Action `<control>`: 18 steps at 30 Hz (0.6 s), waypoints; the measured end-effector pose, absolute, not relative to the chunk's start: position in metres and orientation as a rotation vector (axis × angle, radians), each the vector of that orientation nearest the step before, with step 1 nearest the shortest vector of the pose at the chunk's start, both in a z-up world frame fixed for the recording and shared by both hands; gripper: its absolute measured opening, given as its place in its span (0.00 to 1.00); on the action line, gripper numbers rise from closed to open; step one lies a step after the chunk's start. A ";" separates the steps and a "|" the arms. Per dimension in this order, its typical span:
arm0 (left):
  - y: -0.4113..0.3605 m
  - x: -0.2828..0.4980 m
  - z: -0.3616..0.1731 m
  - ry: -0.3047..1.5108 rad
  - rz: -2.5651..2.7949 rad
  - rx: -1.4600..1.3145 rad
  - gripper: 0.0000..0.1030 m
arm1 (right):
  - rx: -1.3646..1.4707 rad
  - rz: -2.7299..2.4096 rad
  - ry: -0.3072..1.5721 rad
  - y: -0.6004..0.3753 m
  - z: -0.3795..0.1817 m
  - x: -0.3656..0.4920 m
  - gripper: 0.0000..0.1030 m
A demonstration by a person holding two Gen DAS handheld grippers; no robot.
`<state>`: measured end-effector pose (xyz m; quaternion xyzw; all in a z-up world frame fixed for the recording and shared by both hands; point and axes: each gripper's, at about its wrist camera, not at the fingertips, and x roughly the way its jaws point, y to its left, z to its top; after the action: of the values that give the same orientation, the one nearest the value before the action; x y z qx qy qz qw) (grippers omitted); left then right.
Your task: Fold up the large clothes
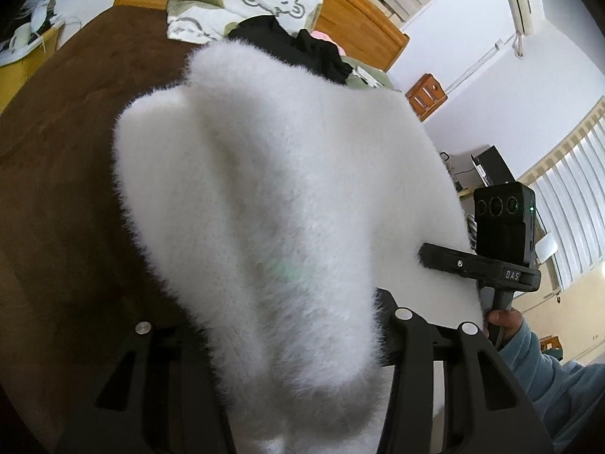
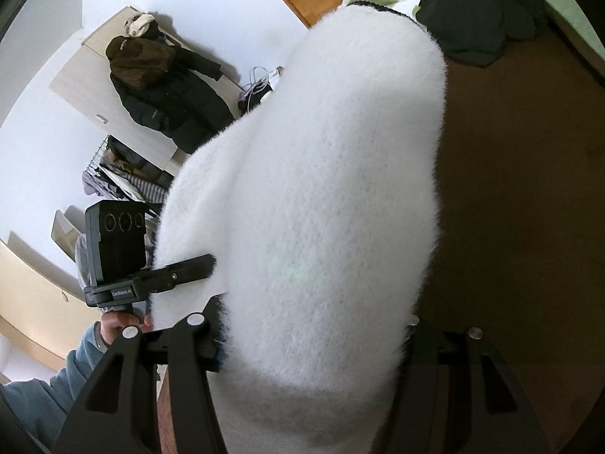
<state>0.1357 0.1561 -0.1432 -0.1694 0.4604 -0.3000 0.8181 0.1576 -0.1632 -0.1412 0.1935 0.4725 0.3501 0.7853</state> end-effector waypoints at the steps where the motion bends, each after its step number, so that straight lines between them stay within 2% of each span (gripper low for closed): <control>1: 0.152 0.134 -0.140 0.981 -0.643 -0.359 0.46 | 0.420 0.753 1.016 -0.167 -0.139 0.154 0.54; 11: 0.100 0.115 -0.129 0.995 -0.693 -0.330 0.46 | 0.388 0.688 0.980 -0.209 -0.112 0.114 0.53; 18: 0.033 0.123 -0.113 0.998 -0.787 -0.275 0.46 | 0.421 0.590 0.933 -0.282 -0.092 0.092 0.53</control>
<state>0.1225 0.0332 -0.1128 -0.1282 0.4647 -0.3664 0.7958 0.0922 -0.2824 -0.0921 0.1986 0.4400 0.2779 0.8305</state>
